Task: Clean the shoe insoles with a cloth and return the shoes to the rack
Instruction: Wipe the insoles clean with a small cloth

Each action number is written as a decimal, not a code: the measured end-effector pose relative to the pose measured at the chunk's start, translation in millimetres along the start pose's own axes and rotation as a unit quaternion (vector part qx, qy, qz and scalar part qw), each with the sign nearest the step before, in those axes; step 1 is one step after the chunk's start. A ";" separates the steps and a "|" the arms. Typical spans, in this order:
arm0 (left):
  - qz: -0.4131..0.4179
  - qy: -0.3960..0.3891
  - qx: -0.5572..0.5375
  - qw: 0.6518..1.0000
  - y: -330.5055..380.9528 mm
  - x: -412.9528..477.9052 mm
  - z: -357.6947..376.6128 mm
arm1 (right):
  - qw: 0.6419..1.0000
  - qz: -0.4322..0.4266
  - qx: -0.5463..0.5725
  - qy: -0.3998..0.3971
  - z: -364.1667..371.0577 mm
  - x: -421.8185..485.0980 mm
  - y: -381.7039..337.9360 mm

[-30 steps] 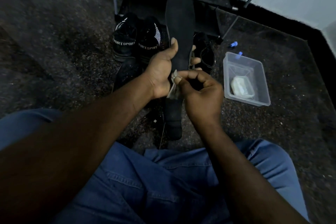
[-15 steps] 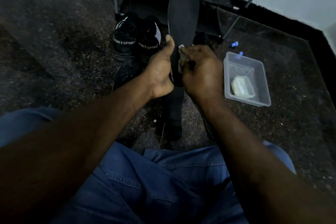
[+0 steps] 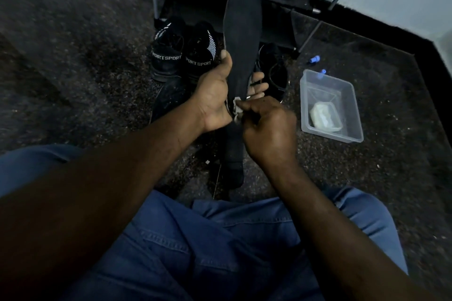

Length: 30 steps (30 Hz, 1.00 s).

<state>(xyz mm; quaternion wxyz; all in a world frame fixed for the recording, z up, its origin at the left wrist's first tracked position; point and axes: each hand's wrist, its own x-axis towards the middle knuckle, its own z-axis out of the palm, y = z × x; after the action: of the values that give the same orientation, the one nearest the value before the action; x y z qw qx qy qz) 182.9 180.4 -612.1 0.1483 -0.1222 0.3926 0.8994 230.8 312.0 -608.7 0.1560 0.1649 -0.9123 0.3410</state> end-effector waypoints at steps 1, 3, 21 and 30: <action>-0.002 -0.003 -0.005 1.000 0.4 -1.1 1.4 | 1.000 -0.001 -0.006 0.010 -0.9 2.8 0.2; -0.015 -0.011 -0.004 1.000 -1.5 -2.8 4.5 | 0.999 0.001 -0.031 0.040 -1.4 12.5 1.9; -0.012 0.000 0.000 1.000 -5.7 3.2 3.0 | 0.996 -0.026 -0.084 0.013 2.1 -4.3 8.1; -0.034 -0.018 -0.015 0.999 -4.3 -1.5 4.7 | 0.992 0.016 -0.119 0.034 -0.8 41.2 3.1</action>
<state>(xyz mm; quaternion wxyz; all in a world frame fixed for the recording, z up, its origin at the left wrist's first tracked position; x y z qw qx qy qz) 185.3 186.5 -611.4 0.1843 -0.1220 0.3721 0.9015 192.7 306.8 -593.5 0.2000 0.1188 -0.9429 0.2382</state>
